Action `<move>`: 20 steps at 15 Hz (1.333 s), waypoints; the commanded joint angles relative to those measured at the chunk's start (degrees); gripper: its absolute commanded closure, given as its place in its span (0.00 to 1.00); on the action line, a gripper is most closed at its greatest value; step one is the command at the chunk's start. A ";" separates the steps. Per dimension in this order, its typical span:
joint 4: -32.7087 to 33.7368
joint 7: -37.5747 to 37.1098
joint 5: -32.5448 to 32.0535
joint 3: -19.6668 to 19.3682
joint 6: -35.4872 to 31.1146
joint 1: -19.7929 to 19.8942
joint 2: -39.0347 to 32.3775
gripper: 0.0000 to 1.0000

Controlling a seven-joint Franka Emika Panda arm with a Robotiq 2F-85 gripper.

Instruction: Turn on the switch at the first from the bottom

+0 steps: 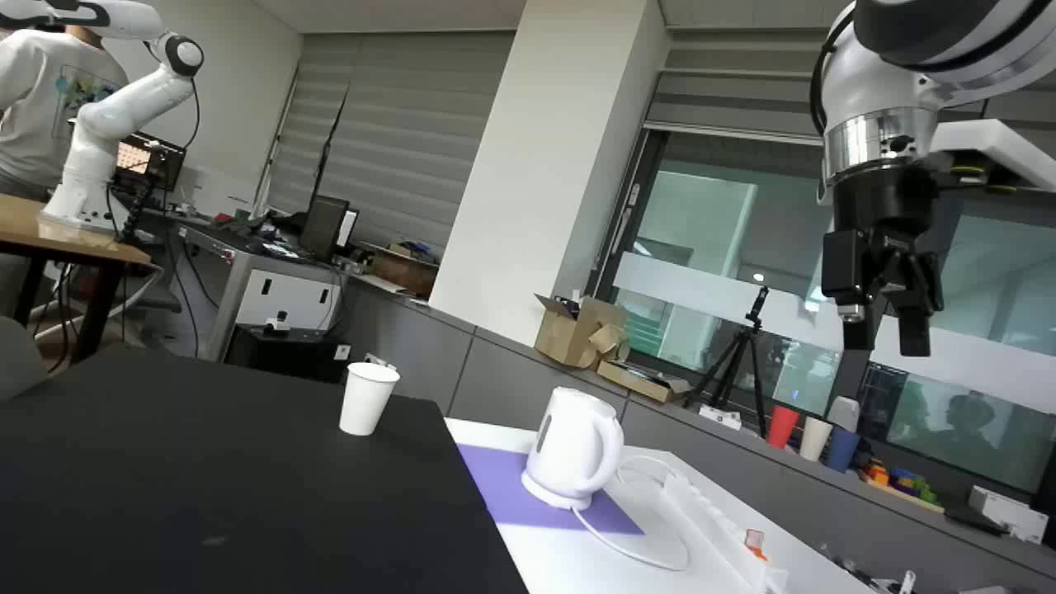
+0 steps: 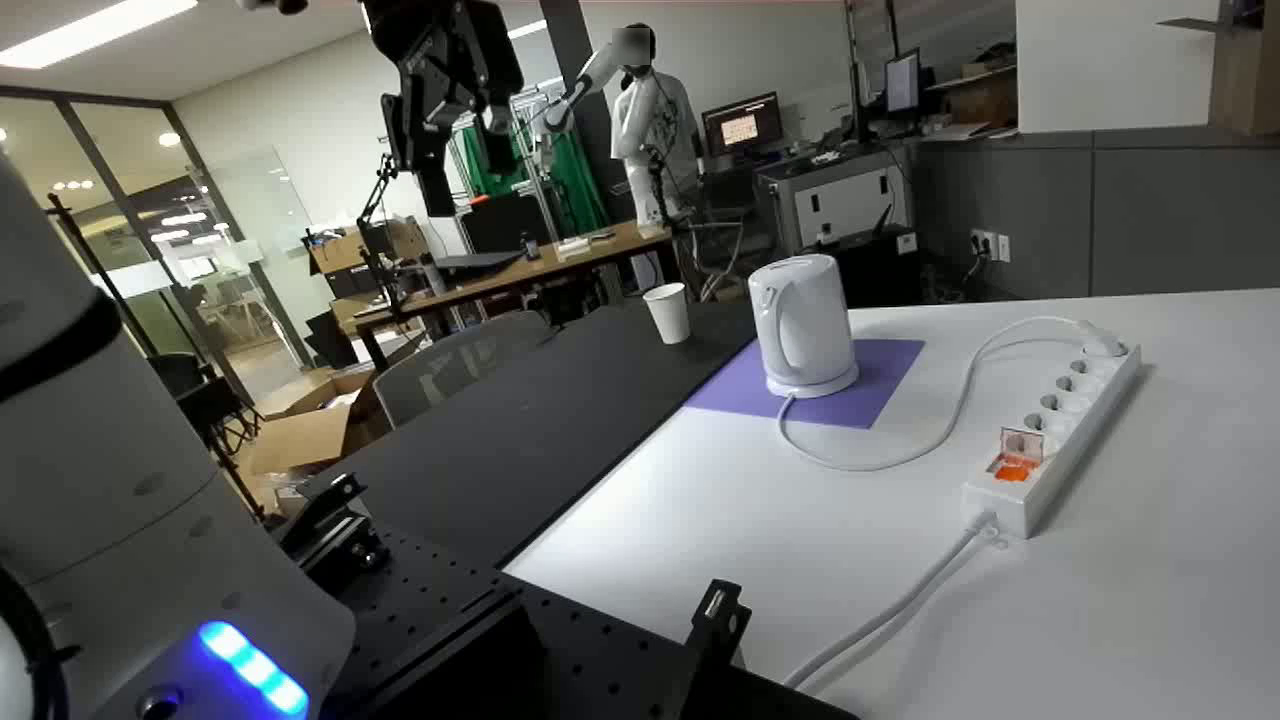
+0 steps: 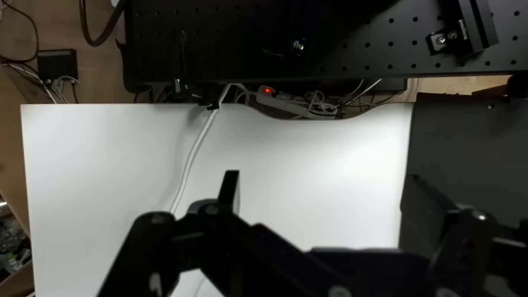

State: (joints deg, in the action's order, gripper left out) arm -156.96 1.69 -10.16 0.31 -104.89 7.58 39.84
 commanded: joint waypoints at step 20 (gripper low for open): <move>-0.14 -1.15 -10.83 -13.39 -35.48 13.82 -14.58 0.47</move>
State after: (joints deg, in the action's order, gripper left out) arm -159.68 1.83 -19.90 -10.24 -133.20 18.20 32.87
